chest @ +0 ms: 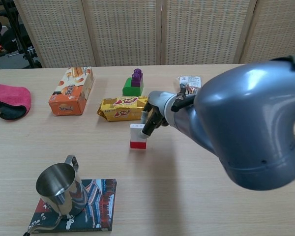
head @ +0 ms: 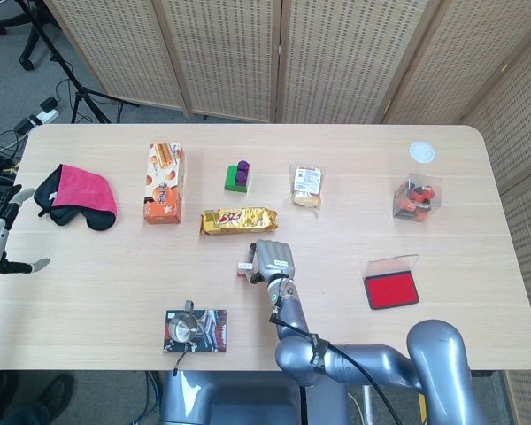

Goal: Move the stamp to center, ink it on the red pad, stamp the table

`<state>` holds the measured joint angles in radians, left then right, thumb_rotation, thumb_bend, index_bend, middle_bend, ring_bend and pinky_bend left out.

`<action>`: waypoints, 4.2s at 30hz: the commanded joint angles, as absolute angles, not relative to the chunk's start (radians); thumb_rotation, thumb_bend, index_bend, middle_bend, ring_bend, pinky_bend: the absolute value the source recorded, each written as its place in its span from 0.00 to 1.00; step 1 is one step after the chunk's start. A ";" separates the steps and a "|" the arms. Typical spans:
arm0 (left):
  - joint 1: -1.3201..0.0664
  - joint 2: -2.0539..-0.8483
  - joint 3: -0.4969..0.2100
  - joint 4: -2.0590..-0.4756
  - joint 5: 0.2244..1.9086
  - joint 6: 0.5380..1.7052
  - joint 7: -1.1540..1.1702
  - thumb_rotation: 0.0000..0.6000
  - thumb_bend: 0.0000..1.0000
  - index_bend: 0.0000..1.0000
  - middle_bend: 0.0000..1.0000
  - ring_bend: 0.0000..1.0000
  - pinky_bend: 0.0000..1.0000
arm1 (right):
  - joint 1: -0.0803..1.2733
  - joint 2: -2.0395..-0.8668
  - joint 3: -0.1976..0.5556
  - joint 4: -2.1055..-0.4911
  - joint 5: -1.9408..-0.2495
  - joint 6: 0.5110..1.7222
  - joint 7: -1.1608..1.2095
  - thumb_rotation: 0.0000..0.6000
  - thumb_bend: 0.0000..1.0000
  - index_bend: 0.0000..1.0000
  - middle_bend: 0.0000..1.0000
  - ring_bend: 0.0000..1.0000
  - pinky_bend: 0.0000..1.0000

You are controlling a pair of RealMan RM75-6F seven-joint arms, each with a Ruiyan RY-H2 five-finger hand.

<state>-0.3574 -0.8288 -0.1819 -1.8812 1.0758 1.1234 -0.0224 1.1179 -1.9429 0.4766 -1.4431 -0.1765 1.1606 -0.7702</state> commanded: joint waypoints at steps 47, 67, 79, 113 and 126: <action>-0.388 -0.880 -0.159 -1.906 1.027 1.120 0.119 1.00 0.10 0.00 0.00 0.00 0.00 | 0.470 -1.266 0.091 -1.538 -1.182 0.906 0.078 1.00 0.54 0.63 1.00 1.00 1.00; -0.395 -0.891 -0.154 -1.918 1.008 1.130 0.152 1.00 0.10 0.00 0.00 0.00 0.00 | 0.457 -1.306 0.081 -1.386 -1.231 0.852 0.232 1.00 0.59 0.64 1.00 1.00 1.00; -0.398 -0.895 -0.151 -1.919 1.007 1.130 0.161 1.00 0.10 0.00 0.00 0.00 0.00 | 0.450 -1.337 0.072 -1.324 -1.255 0.839 0.277 1.00 0.59 0.64 1.00 1.00 1.00; -0.392 -0.892 -0.146 -1.922 1.018 1.136 0.151 1.00 0.10 0.00 0.00 0.00 0.00 | 0.420 -1.274 0.112 -1.401 -1.303 0.896 0.424 1.00 0.59 0.64 1.00 1.00 1.00; -0.388 -0.885 -0.144 -1.922 1.031 1.137 0.139 1.00 0.10 0.00 0.00 0.00 0.00 | 0.436 -1.159 0.102 -1.655 -1.396 0.933 0.369 1.00 0.59 0.64 1.00 1.00 1.00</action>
<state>-0.3877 -0.8852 -0.1442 -1.9225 1.0311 1.1366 0.1390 0.4247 -1.1569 0.1121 -1.6291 -1.3864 0.9425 0.4062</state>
